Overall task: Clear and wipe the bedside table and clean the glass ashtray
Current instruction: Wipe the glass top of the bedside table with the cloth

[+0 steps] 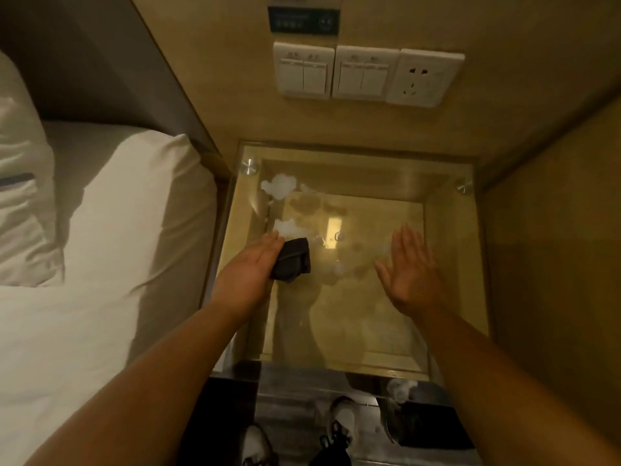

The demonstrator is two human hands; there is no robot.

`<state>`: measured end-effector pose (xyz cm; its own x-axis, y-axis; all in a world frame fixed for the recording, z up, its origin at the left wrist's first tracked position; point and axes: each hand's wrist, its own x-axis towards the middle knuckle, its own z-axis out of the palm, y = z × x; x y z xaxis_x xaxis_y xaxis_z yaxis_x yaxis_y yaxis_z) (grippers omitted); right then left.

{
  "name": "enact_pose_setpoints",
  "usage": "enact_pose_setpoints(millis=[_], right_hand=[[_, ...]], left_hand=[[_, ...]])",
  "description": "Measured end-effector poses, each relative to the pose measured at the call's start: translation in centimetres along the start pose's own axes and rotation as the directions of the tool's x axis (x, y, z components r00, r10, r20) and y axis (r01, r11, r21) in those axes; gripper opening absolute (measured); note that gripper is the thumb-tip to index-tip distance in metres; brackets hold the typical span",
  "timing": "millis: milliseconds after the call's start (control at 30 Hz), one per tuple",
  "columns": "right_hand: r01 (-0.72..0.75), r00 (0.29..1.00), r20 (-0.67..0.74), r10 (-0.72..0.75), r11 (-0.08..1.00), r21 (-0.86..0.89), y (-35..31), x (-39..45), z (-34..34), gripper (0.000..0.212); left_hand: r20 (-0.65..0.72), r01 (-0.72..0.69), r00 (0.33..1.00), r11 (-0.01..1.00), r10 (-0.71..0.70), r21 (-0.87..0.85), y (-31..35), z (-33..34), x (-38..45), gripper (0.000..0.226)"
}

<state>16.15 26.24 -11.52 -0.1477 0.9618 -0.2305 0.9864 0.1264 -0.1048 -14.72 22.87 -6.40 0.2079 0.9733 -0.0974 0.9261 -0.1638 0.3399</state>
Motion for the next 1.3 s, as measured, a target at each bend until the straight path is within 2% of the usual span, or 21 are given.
enact_pose_setpoints(millis=[133, 367, 500, 567, 633, 767, 833, 900, 1000, 1133, 1300], right_hand=[[0.002, 1.000, -0.024, -0.002, 1.000, 0.003, 0.2, -0.1, 0.4, 0.079], [-0.019, 1.000, -0.017, 0.018, 1.000, -0.023, 0.3, 0.0, 0.7, 0.081], [-0.040, 0.999, -0.026, 0.041, 0.999, 0.016, 0.1, 0.3, 0.8, 0.080], [-0.043, 0.999, -0.029, 0.043, 0.999, 0.008, 0.2, 0.2, 0.8, 0.079], [-0.030, 0.999, -0.037, 0.030, 1.000, -0.004, 0.3, 0.2, 0.9, 0.078], [-0.027, 0.996, -0.084, 0.026, 1.000, -0.011, 0.3, 0.4, 0.9, 0.071], [-0.027, 0.995, -0.092, 0.025, 0.999, -0.023, 0.1, 0.4, 0.8, 0.069], [-0.037, 0.995, -0.091, 0.035, 0.999, -0.022, -0.1, 0.3, 0.6, 0.069], [-0.039, 0.994, -0.100, 0.038, 0.999, -0.009, -0.1, 0.4, 0.4, 0.068], [-0.047, 0.995, -0.087, 0.043, 0.998, -0.043, -0.1, 0.3, 0.5, 0.069], [-0.038, 0.996, -0.083, 0.034, 0.998, -0.048, -0.3, 0.3, 0.0, 0.069]], left_hand=[[-0.044, 0.041, 0.998, 0.999, -0.042, -0.028, -1.0, -0.1, 1.3, 0.064], [-0.185, 0.166, 0.962, 0.967, -0.203, -0.195, -3.9, -3.3, 6.1, 0.057], [-0.277, 0.165, 0.941, 0.979, -0.194, -0.123, -6.4, -6.4, 12.3, 0.054], [-0.312, 0.133, 0.940, 0.990, -0.137, -0.037, -7.1, -7.1, 15.8, 0.054], [-0.277, 0.086, 0.958, 0.996, -0.075, 0.028, -7.9, -6.7, 18.9, 0.055], [-0.068, 0.031, 0.997, 0.999, -0.033, -0.036, -8.6, -2.7, 20.6, 0.049], [-0.066, 0.015, 0.998, 1.000, -0.016, -0.019, -8.6, -1.1, 20.2, 0.052], [-0.055, -0.058, 0.996, 0.987, 0.066, 0.149, -9.1, -0.5, 20.2, 0.060], [-0.016, -0.125, 0.991, 0.964, 0.133, 0.235, -9.9, -0.5, 20.2, 0.068], [0.023, -0.123, 0.992, 0.955, 0.121, 0.270, -9.9, 0.2, 19.6, 0.078], [0.061, -0.095, 0.995, 0.960, 0.082, 0.263, -9.1, -0.6, 19.3, 0.071]])
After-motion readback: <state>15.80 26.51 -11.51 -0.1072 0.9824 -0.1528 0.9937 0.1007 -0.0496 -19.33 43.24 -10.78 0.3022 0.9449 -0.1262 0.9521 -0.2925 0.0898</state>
